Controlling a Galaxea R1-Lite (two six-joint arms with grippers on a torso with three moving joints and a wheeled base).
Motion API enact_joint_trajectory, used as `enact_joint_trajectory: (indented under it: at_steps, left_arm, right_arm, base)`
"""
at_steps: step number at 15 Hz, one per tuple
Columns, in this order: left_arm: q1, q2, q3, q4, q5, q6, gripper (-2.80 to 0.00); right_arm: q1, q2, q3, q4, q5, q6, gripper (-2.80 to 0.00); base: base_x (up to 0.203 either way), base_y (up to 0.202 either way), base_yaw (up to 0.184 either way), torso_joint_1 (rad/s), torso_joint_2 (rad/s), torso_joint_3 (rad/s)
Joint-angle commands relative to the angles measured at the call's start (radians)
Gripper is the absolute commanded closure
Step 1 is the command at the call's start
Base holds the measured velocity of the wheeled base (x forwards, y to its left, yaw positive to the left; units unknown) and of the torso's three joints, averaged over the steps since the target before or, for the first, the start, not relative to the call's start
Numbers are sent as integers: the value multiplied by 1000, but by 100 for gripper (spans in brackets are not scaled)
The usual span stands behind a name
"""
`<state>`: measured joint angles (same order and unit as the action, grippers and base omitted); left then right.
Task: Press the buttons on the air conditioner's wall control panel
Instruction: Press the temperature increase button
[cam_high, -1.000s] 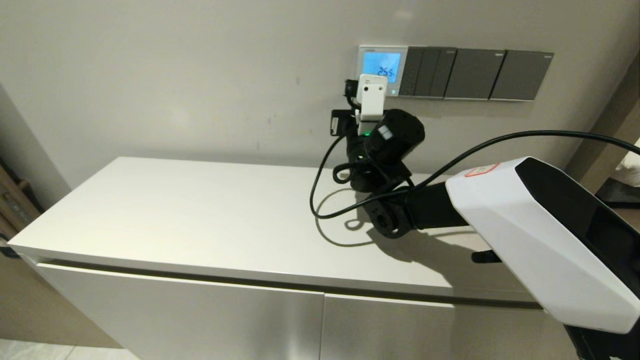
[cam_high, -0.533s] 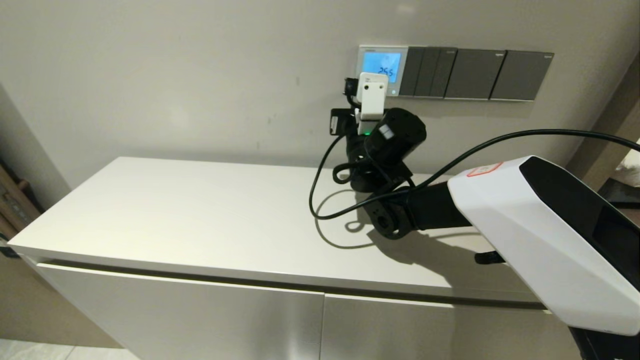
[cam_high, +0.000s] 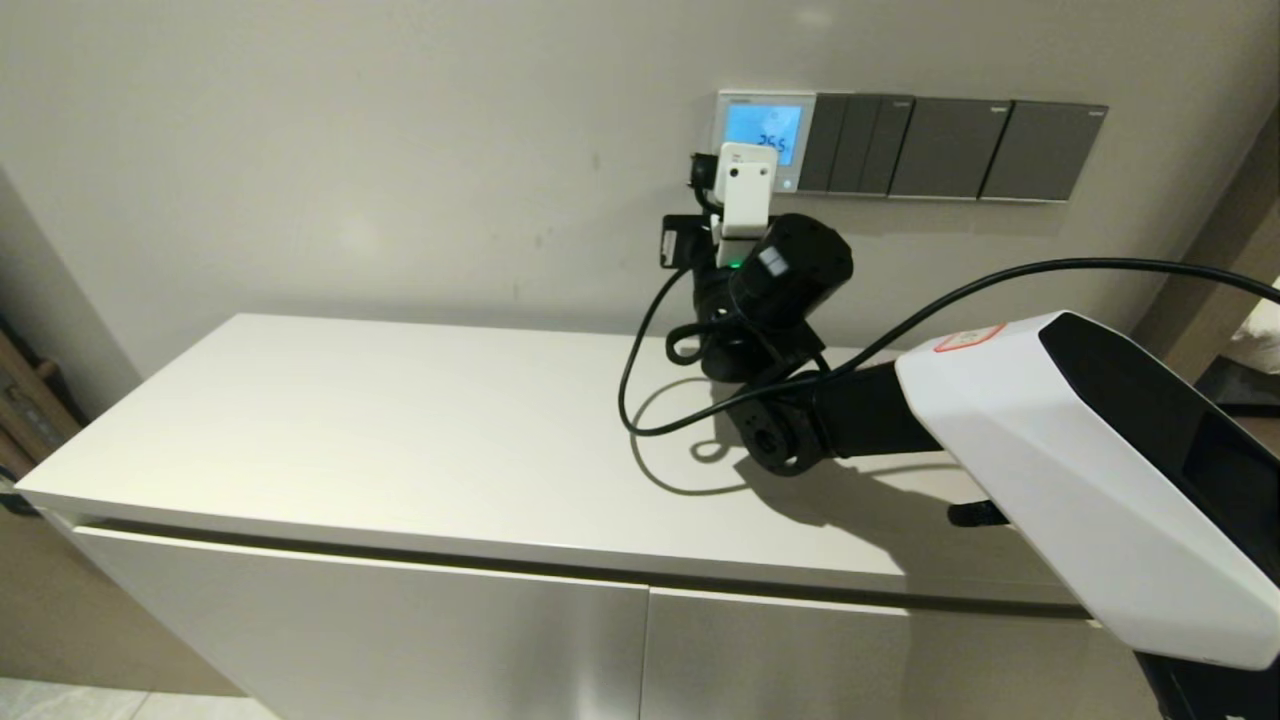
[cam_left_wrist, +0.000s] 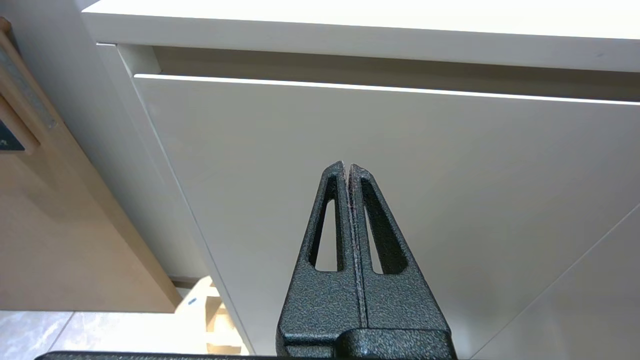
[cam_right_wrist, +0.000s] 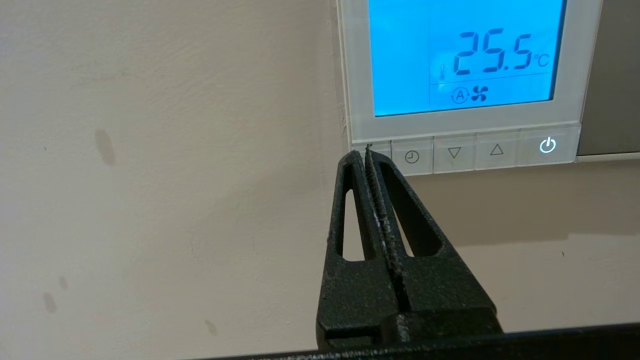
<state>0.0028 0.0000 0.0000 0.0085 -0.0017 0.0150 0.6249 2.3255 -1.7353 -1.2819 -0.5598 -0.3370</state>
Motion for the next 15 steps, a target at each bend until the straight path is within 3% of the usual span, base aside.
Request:
enact_joint_trajectory:
  at_steps: [1, 15]
  left_arm:
    - [0, 0, 0, 0, 0, 0, 0]
    - [0, 1, 0, 1, 0, 0, 0]
  right_arm:
    - [1, 0, -1, -7, -3, -2, 0]
    - [-8, 20, -29, 7, -2, -2, 0]
  base:
    - [0, 0, 0, 0, 0, 0]
    - [0, 0, 0, 0, 0, 0]
